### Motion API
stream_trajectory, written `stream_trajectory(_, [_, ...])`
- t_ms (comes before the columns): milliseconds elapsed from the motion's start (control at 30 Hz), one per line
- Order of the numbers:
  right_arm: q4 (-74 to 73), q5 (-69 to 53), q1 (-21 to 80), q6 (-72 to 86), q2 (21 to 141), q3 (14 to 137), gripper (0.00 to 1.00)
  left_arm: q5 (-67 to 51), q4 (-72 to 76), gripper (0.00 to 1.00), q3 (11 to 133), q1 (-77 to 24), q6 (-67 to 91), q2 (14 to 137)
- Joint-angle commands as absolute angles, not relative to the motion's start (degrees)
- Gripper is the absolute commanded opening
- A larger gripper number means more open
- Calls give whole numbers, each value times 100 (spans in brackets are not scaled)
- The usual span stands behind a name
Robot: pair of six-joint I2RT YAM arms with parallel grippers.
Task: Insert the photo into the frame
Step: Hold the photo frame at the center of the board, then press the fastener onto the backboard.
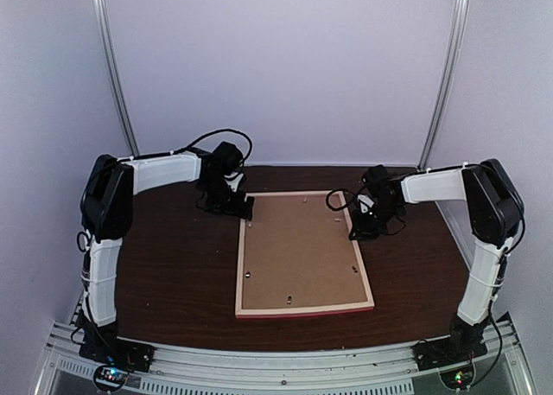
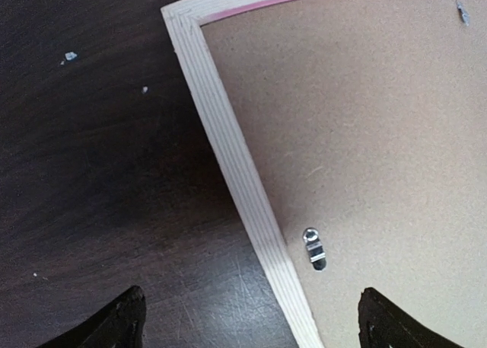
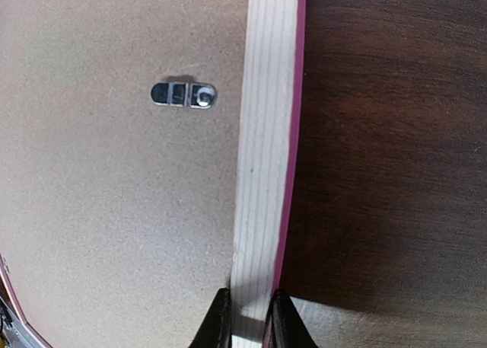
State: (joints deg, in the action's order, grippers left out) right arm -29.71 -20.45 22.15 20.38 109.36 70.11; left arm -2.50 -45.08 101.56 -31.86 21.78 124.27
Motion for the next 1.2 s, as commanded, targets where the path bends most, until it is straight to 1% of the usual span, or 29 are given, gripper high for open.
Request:
stream_trajectory(0, [-3366, -1895, 2258, 1995, 10829, 6825, 6, -273, -4518, 97, 10356, -3168, 2022, 12653])
stream_trajectory(333, [-3427, -1986, 2265, 1960, 10996, 7051, 5, -127, -4653, 95, 10663, -3238, 1870, 13010])
stream_trajectory(500, [-3411, -2013, 2263, 1971, 11063, 7109, 5, 130, -4747, 92, 10834, -3261, 1782, 13183])
stream_trajectory(633, [-3410, -2001, 2268, 1977, 11095, 7126, 5, 88, -4746, 90, 10861, -3268, 1717, 13267])
stream_trajectory(900, [-3382, -2063, 2268, 1995, 11202, 7180, 5, 118, -4746, 89, 10833, -3330, 1673, 13332])
stream_trajectory(1167, [-3349, -2107, 2267, 2002, 11251, 7159, 5, 154, -4746, 82, 10736, -3364, 1628, 13333])
